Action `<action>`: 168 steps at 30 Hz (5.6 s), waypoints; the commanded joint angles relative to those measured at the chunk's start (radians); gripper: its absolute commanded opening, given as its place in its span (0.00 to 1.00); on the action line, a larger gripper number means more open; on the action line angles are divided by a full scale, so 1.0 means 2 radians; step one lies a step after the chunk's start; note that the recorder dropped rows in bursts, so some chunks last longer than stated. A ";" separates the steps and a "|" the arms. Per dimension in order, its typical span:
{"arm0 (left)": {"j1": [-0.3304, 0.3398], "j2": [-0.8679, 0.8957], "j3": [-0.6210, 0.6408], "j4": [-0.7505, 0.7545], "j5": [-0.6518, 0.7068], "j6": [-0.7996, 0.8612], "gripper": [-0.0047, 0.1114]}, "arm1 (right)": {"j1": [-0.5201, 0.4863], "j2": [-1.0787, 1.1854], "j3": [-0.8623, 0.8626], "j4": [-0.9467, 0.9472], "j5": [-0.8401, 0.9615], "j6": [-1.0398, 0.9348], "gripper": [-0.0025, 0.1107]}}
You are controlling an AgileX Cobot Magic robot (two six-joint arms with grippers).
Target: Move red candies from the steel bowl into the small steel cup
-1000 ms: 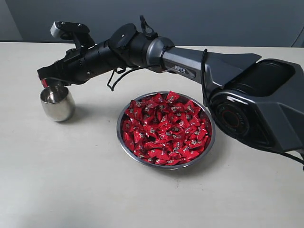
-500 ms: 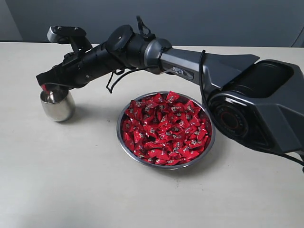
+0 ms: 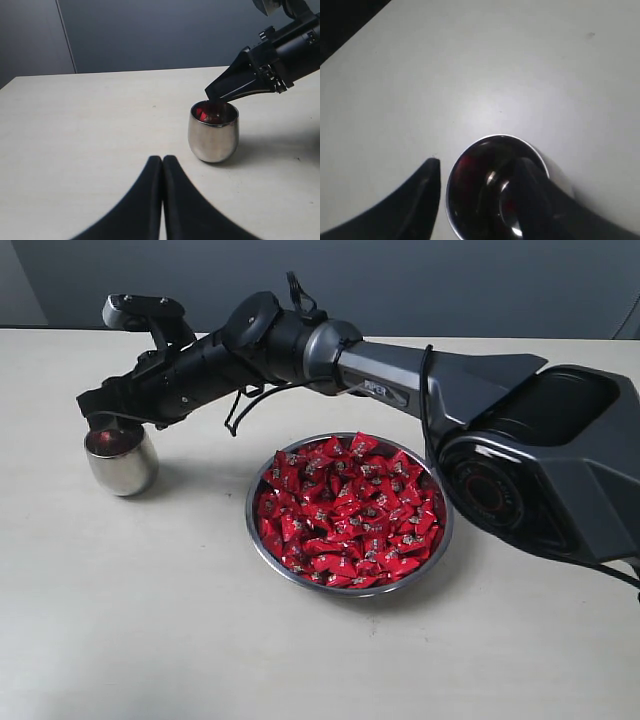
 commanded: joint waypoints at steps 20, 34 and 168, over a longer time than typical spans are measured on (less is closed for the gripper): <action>0.000 -0.002 0.002 -0.001 -0.001 -0.001 0.04 | -0.077 -0.106 0.054 -0.109 0.089 0.066 0.02; 0.000 -0.002 0.002 -0.001 -0.001 -0.001 0.04 | -0.138 -0.249 0.325 -0.048 -0.008 -0.045 0.02; 0.000 -0.002 0.002 -0.001 -0.001 -0.001 0.04 | -0.105 -0.165 0.389 -0.367 0.058 0.367 0.29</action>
